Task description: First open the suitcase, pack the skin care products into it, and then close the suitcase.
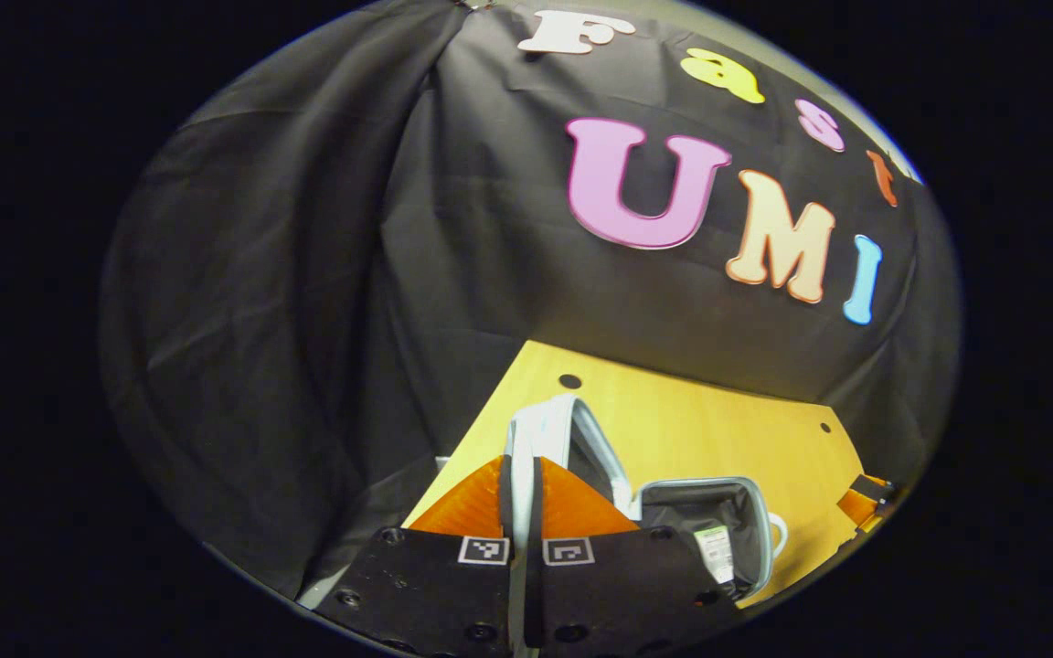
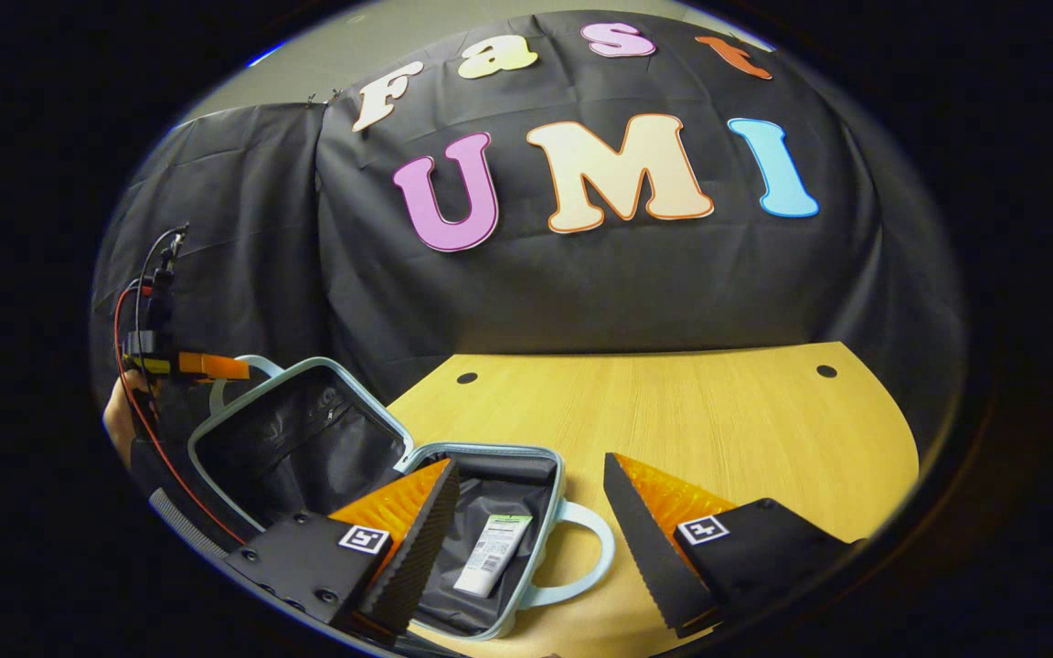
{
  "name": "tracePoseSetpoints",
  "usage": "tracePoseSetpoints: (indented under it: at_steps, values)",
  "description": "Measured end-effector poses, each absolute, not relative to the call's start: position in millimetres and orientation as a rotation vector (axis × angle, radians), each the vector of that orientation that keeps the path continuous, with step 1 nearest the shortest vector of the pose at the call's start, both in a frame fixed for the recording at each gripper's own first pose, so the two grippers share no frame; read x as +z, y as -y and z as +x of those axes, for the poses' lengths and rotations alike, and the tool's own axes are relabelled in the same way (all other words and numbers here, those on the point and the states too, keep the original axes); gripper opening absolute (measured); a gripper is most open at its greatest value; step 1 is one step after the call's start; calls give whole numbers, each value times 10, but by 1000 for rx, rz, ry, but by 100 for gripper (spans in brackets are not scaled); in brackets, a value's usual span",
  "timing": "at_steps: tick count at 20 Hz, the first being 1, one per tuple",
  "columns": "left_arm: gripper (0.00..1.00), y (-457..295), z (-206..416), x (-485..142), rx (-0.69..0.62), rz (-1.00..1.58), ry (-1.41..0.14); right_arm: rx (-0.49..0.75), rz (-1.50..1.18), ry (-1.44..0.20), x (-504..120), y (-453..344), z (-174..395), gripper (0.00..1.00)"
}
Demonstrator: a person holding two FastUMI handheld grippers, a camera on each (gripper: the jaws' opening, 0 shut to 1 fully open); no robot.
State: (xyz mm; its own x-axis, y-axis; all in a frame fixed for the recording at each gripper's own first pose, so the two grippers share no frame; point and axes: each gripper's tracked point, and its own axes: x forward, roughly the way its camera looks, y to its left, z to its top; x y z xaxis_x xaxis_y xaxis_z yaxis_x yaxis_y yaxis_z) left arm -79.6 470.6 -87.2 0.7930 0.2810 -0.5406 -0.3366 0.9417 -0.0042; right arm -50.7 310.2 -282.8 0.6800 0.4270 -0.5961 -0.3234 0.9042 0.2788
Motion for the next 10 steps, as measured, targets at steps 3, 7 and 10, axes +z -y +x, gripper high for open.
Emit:
tracePoseSetpoints:
  at_steps: [3, 7, 10]
  values:
    - [0, -4246, -655, -715, 291, -92, -545, 438, 185, -700, -2769, -2886, -493, 98]
    - [0, -3591, -459, -627, 219, -76, -528, 443, 201, -711, -2770, -2555, -432, 98]
    - [0, -3103, -289, -641, 159, -112, -527, 435, 210, -696, -2730, -2336, -333, 98]
